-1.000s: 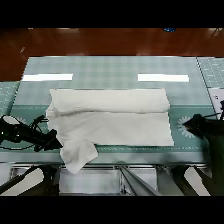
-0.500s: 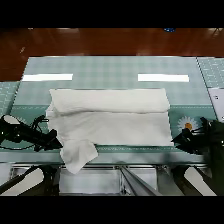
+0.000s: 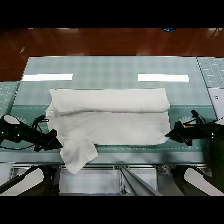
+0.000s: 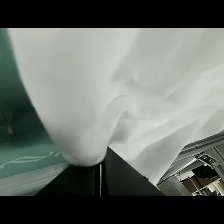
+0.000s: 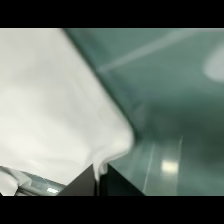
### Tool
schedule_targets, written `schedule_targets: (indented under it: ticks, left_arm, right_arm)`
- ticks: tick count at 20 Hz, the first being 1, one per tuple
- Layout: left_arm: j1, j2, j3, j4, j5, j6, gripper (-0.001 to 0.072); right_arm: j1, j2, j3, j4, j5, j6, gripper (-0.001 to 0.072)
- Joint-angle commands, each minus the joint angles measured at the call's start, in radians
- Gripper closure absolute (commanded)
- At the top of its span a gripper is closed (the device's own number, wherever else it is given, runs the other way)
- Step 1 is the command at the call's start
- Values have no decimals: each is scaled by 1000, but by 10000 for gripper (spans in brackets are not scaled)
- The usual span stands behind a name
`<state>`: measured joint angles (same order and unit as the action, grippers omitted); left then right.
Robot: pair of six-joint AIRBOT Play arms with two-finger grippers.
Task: Fold the shirts.
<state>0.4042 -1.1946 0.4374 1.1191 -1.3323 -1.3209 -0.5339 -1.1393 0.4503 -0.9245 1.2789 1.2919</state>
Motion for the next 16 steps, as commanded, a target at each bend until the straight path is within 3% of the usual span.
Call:
schedule_targets:
  ticks: [1, 8, 16]
  left_arm:
    - [1, 5, 51, -50, -5, 0, 677]
    - [-1, -5, 254, -357, 75, -1, 677]
    - [-19, -169, 542, -469, 136, -19, 677]
  right_arm:
    - [10, -1, 89, 40, 66, -60, 692]
    - [30, -43, 271, 129, 43, -44, 692]
    - [163, -230, 447, 175, -143, -19, 692]
